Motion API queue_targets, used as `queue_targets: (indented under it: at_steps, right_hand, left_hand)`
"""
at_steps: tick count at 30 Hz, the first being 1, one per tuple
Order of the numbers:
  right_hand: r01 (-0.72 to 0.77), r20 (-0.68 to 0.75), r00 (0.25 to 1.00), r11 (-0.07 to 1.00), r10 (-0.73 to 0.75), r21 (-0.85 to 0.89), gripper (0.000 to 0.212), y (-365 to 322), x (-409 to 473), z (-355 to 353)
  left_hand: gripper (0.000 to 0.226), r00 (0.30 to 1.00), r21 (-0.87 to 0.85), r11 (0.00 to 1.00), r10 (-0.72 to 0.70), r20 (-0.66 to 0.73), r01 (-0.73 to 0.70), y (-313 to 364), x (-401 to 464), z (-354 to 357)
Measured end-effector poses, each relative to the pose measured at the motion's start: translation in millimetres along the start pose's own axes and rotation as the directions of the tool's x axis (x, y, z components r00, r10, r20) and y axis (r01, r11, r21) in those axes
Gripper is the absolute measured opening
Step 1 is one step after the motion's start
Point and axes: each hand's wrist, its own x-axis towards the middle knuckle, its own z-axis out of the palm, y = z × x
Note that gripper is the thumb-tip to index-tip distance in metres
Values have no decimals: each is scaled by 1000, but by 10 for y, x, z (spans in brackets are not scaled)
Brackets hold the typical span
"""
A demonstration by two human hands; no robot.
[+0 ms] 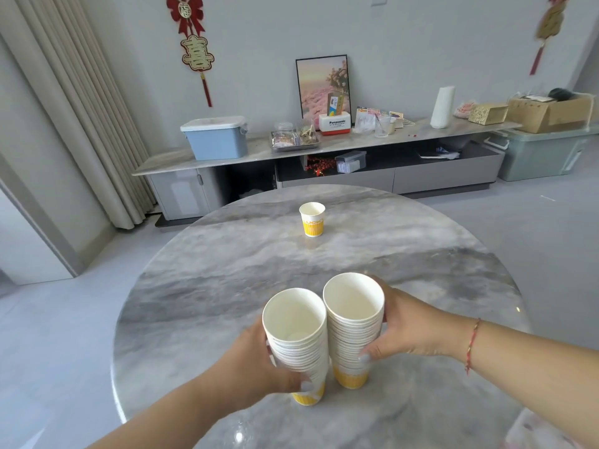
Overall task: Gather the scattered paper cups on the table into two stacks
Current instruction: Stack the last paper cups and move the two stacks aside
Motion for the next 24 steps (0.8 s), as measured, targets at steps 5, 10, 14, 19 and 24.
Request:
queue_targets:
  at_steps: [5, 10, 14, 19, 24]
  right_hand:
    - [-17, -58, 998, 1000, 15, -19, 94, 12, 39, 4]
    - [-40, -63, 997, 999, 38, -28, 93, 11, 73, -35]
    - [-78, 190, 976, 987, 105, -142, 96, 52, 76, -354]
    - [-255, 6, 966, 962, 257, -98, 63, 216, 476, -863]
    - [-281, -193, 950, 941, 245, -190, 49, 441, 1266, -884]
  left_hand:
    - [70, 995, 14, 999, -35, -97, 37, -61, 72, 16]
    - [73, 993, 17, 998, -63, -97, 65, -61, 109, -61]
    - [83, 992, 112, 991, -78, 99, 67, -50, 84, -230]
    - [89, 966, 69, 977, -210, 152, 201, -155, 181, -668]
    - [60, 971, -160, 961, -235, -39, 226, -98, 535, -778]
